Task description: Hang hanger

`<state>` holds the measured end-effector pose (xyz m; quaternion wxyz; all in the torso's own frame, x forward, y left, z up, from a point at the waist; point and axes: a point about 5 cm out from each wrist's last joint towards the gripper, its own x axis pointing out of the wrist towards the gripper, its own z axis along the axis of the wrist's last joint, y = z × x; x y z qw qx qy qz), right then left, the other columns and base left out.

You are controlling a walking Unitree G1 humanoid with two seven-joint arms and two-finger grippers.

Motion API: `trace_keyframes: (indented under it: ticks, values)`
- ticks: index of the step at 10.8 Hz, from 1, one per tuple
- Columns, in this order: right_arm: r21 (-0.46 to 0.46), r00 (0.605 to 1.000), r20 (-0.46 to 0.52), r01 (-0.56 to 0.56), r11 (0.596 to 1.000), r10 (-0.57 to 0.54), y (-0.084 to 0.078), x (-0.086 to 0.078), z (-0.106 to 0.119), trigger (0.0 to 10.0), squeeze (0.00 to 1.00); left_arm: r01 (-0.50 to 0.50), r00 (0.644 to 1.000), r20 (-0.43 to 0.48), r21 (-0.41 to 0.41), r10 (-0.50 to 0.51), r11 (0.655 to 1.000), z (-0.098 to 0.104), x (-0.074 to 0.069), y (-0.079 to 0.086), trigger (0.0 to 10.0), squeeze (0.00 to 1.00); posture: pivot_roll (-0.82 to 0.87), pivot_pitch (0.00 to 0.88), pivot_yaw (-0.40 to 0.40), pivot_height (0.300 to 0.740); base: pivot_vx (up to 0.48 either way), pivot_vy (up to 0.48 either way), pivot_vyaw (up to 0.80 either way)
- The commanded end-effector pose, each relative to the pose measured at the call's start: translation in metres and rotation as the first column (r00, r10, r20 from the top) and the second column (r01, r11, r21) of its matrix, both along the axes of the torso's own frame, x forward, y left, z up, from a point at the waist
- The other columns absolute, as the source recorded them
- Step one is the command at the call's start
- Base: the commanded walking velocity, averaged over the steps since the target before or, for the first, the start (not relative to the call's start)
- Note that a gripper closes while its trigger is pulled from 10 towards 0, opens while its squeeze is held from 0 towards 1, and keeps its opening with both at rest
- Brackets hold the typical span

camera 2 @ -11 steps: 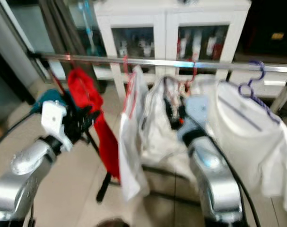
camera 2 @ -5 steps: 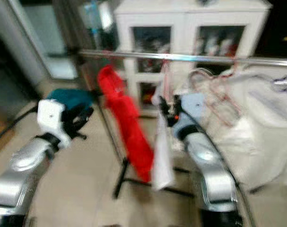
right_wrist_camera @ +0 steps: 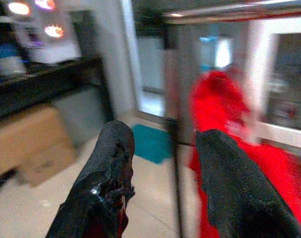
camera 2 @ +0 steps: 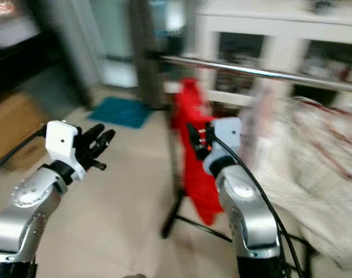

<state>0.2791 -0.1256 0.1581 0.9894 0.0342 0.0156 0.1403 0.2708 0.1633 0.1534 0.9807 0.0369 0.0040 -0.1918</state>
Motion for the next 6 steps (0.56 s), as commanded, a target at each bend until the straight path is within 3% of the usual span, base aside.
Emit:
trace_keyframes:
  ticks: [1,2,6]
  values:
    - [0.001,1.000,-0.011,0.005,1.000,-0.005,-0.0005,0.0020,-0.0024,10.0,0.00,-0.005,1.000,0.008,0.008,0.005,1.000,0.0005,-0.0011,0.0002,10.0,0.00,0.02,0.000,0.103,0.740,0.000,0.000,0.80]
    - [-0.018,1.000,0.003,0.010,1.000,-0.010,0.0010,0.0041,-0.0016,10.0,0.00,-0.015,1.000,0.008,0.014,0.015,1.000,0.0004,-0.0022,0.0026,10.0,0.00,0.02,0.000,0.103,0.740,0.289,0.000,0.76]
    - [-0.074,0.992,0.086,0.094,0.993,-0.087,-0.0065,0.0078,0.0047,10.0,0.00,0.011,1.000,-0.020,0.018,-0.010,1.000,-0.0058,-0.0080,0.0009,10.0,0.00,0.03,0.000,0.087,0.740,0.338,0.000,0.00]
